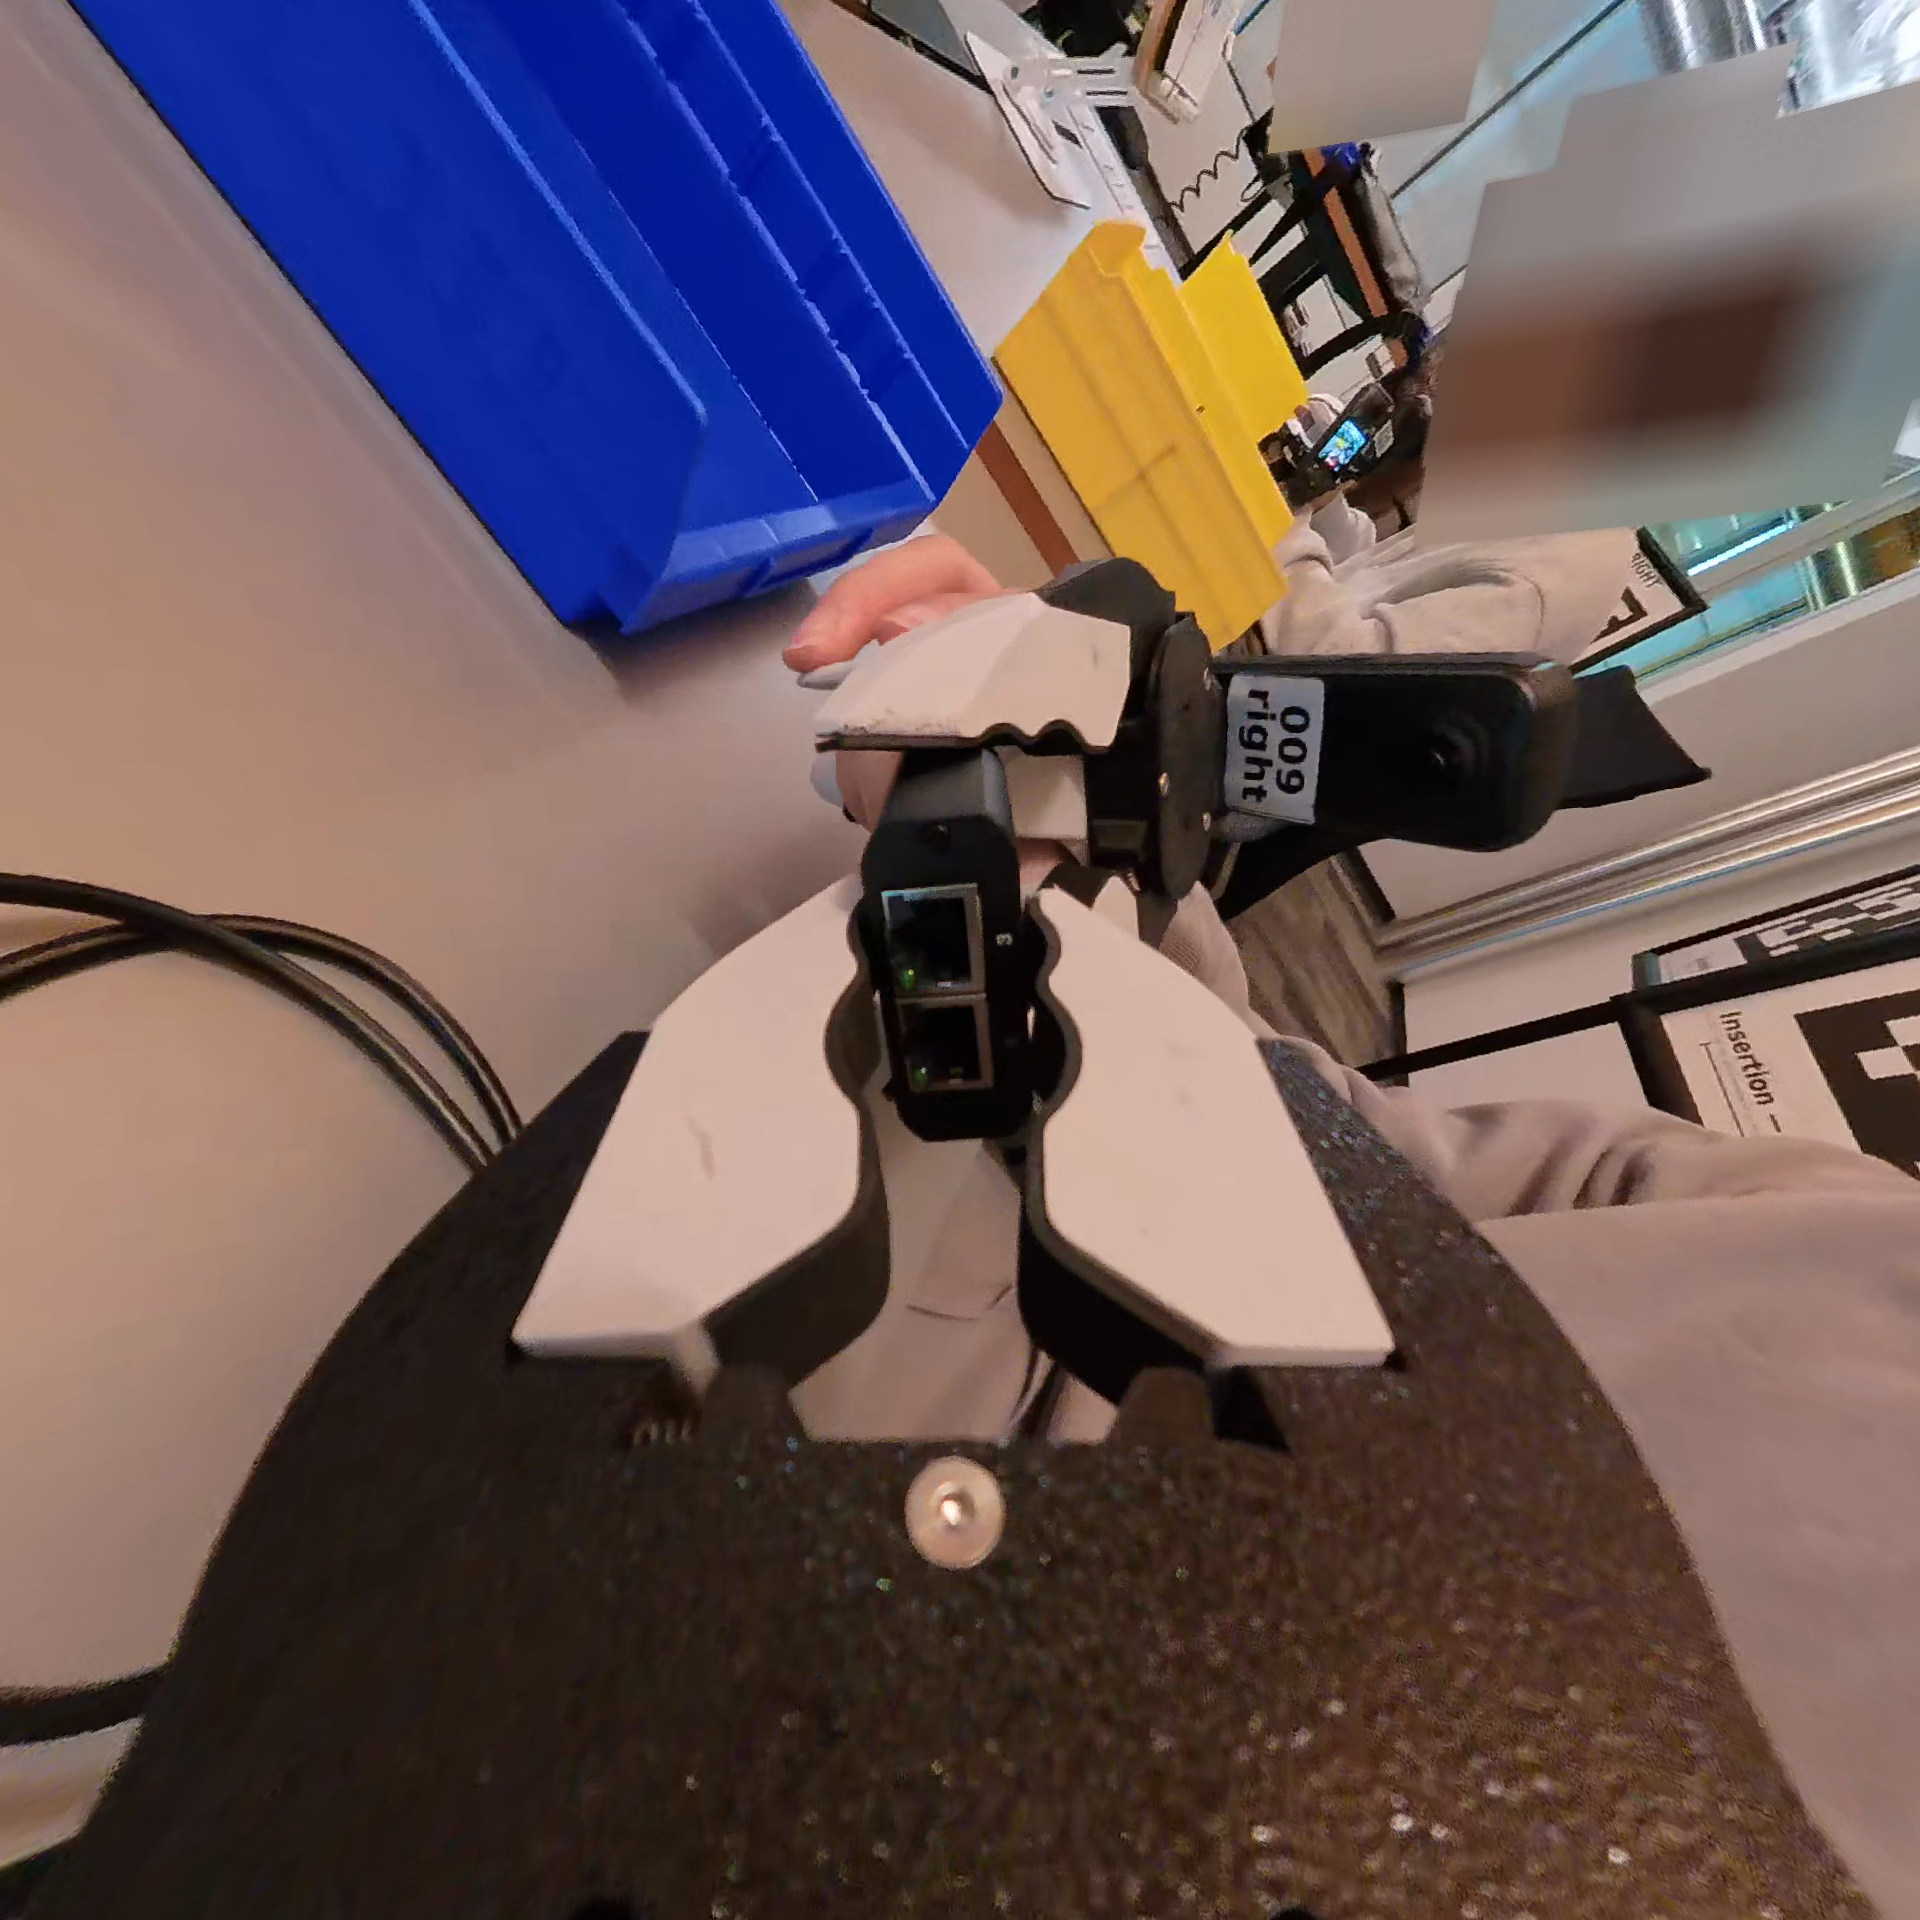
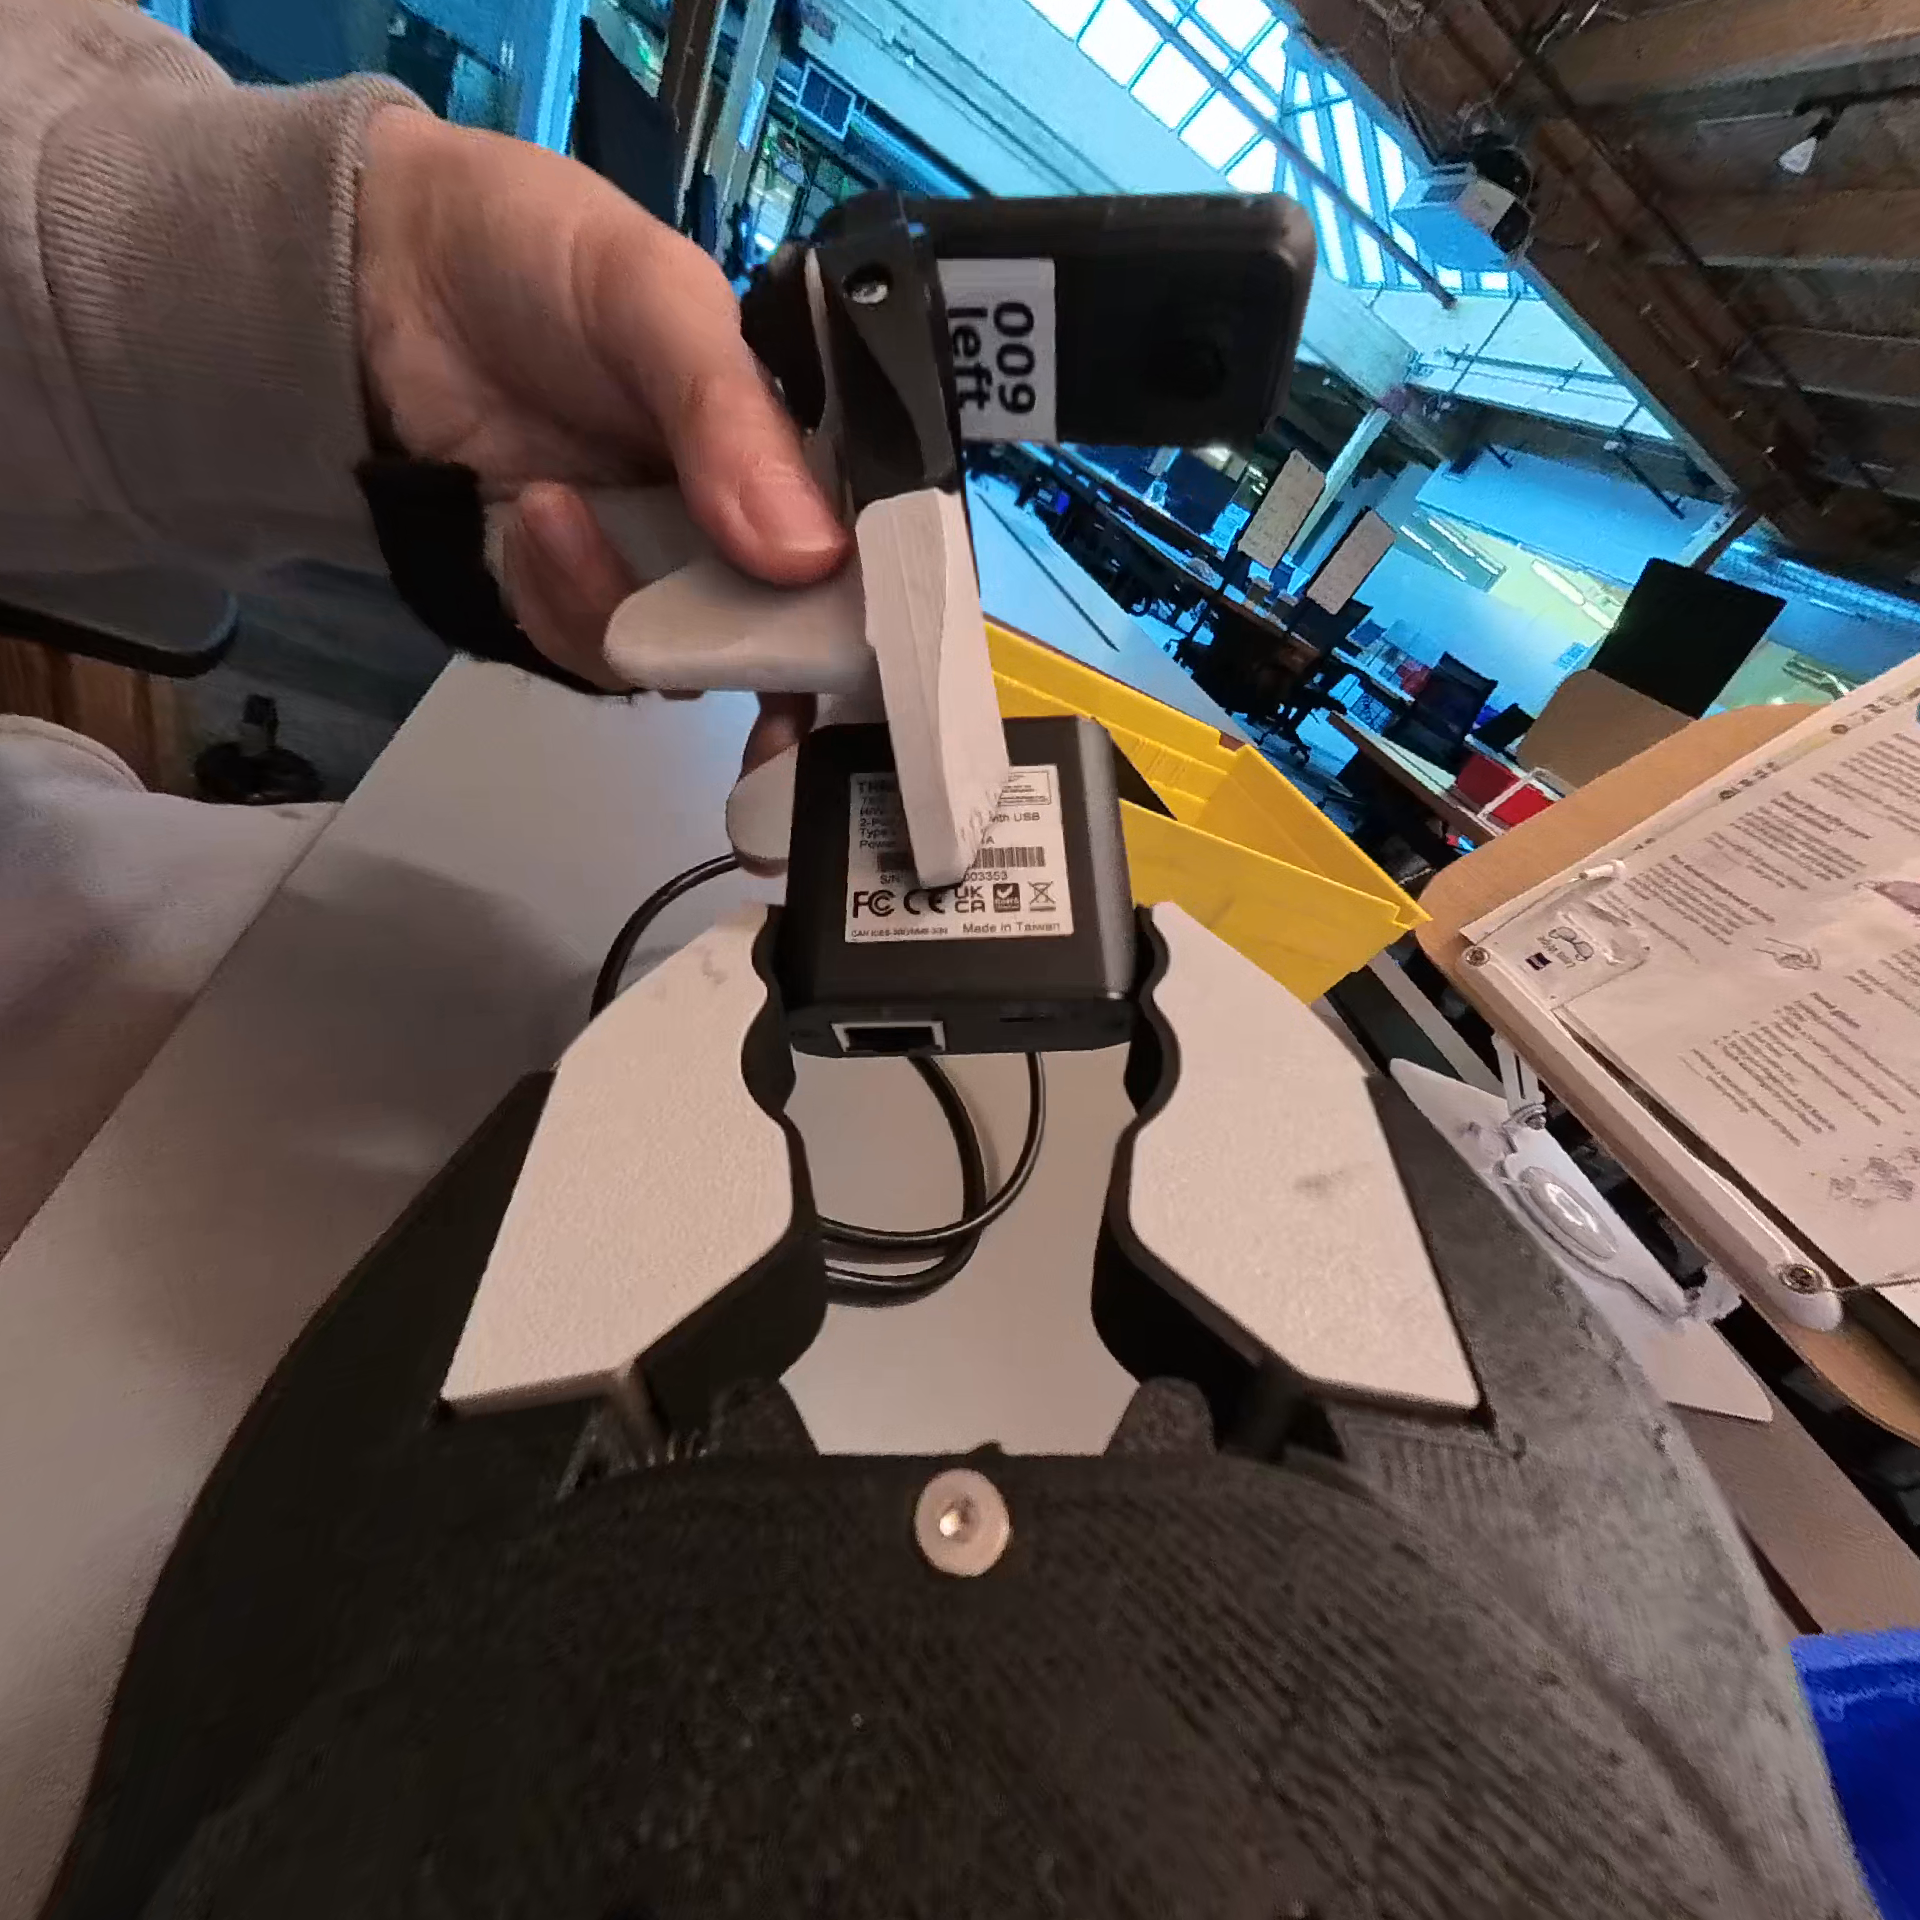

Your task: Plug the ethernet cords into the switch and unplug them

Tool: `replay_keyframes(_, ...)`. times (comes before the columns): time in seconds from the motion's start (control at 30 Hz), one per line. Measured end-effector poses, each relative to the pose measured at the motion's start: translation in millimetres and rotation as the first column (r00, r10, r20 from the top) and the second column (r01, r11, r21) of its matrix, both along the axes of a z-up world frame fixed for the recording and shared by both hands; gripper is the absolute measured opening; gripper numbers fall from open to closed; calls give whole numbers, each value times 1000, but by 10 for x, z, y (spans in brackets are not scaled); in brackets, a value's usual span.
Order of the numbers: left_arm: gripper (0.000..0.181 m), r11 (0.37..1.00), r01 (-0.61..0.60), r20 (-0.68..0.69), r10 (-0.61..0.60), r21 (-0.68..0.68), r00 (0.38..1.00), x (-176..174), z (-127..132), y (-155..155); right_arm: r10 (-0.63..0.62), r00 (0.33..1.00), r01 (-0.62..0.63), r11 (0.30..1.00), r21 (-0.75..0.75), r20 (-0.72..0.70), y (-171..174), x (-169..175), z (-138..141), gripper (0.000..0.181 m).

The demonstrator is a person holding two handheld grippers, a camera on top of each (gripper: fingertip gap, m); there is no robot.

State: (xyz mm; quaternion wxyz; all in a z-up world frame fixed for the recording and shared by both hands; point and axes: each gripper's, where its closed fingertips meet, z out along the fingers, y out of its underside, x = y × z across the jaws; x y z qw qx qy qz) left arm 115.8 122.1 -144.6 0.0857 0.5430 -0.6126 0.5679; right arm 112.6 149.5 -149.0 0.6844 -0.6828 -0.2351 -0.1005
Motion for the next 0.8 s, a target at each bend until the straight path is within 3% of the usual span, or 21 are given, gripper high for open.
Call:
replay_keyframes(0.23, 23, 998, -54, 10, 54, -20, 998, 96, 10, 29, -71, 997, 70, 997, -18, -14, 36, 85, -23, 62)
replay_keyframes(0.37, 28, 998, -37, 85, 40, -45, 996, 123, 108, 69, -73, 988, 71, 997, -19, -132, 78, 86, 40, 62)
replay_keyframes(0.5, 41, 974, -86, 354, 6, 211, 935, 118, 230, 269, -87, 975, 83, 996, -28, -206, -18, 233, 43, 62)
replay_keyframes(0.57, 42, 921, -66, 422, -111, 383, 900, 35, 114, 355, -131, 967, 127, 991, -31, -218, -122, 397, 24, 63)
replay_keyframes(0.63, 40, 831, 67, 333, -294, 553, 896, -149, -250, 397, -136, 960, 141, 990, 3, -246, -224, 494, 71, 63)
replay_keyframes(0.67, 32, 749, 151, 259, -400, 645, 879, -249, -477, 443, -111, 959, 120, 993, 20, -261, -266, 492, 102, 63)
replay_keyframes(0.73, 36, 506, 180, 169, -569, 843, 805, -305, -823, 632, -89, 957, 109, 992, 58, -277, -324, 504, 166, 63)
replay_keyframes(0.8, 46, 277, 133, 110, -710, 952, 696, -287, -953, 696, -71, 961, 87, 995, 50, -267, -352, 487, 157, 62)
